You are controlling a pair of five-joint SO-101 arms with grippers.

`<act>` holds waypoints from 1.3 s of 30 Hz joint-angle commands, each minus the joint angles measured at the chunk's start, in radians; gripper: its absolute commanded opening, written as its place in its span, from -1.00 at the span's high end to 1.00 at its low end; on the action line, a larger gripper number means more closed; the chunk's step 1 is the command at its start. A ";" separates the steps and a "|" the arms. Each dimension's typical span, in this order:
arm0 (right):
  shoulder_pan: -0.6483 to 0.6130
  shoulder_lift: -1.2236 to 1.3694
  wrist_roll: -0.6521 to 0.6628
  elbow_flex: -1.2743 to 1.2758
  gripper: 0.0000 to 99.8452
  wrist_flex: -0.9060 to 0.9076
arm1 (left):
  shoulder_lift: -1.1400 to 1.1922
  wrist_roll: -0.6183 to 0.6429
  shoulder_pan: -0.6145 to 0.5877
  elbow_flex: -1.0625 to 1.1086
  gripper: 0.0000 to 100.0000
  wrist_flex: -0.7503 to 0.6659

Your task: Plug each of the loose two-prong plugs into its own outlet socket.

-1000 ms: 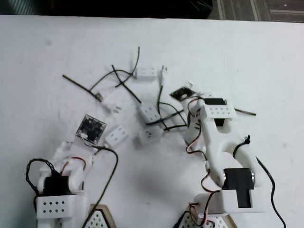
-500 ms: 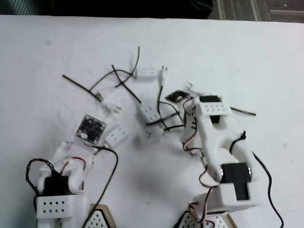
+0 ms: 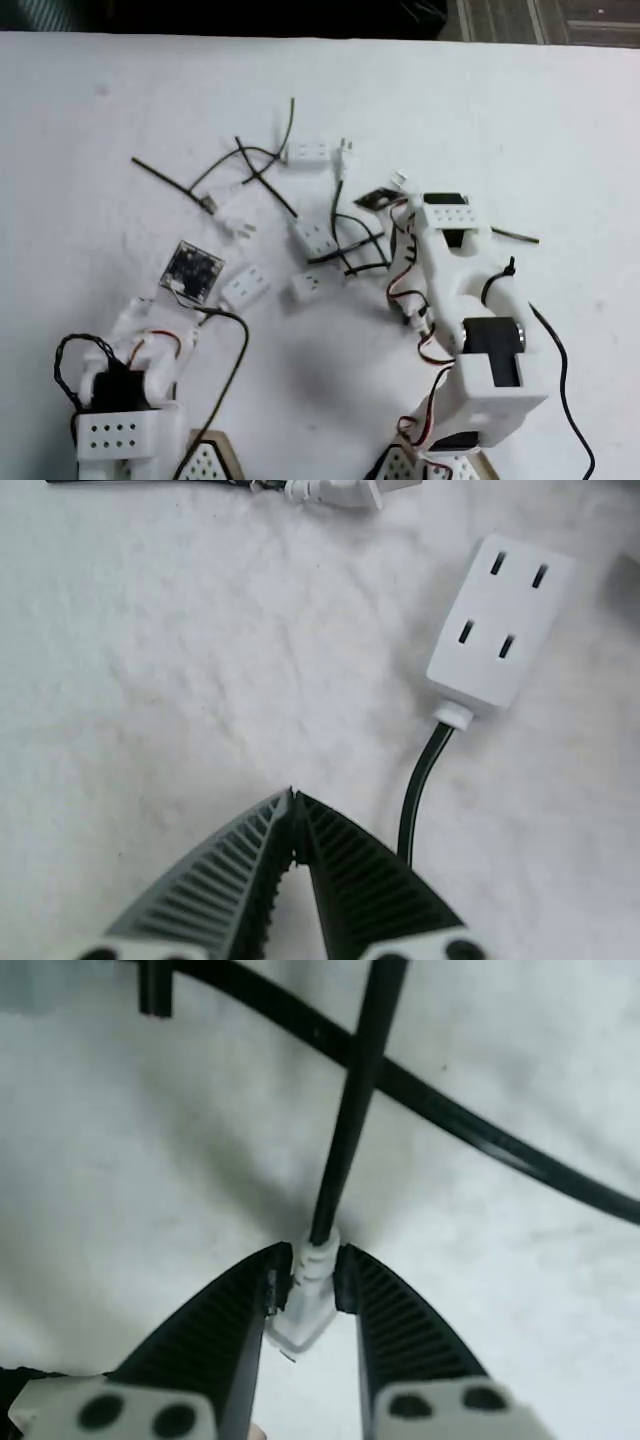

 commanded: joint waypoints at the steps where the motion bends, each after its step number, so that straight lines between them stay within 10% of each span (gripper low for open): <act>1: 0.015 -0.002 0.041 -0.034 0.95 0.013 | -0.008 -0.005 0.002 -0.006 0.95 -0.014; 39: -0.056 0.013 0.051 -0.040 0.92 0.027 | -0.008 -0.005 0.002 -0.006 0.95 -0.014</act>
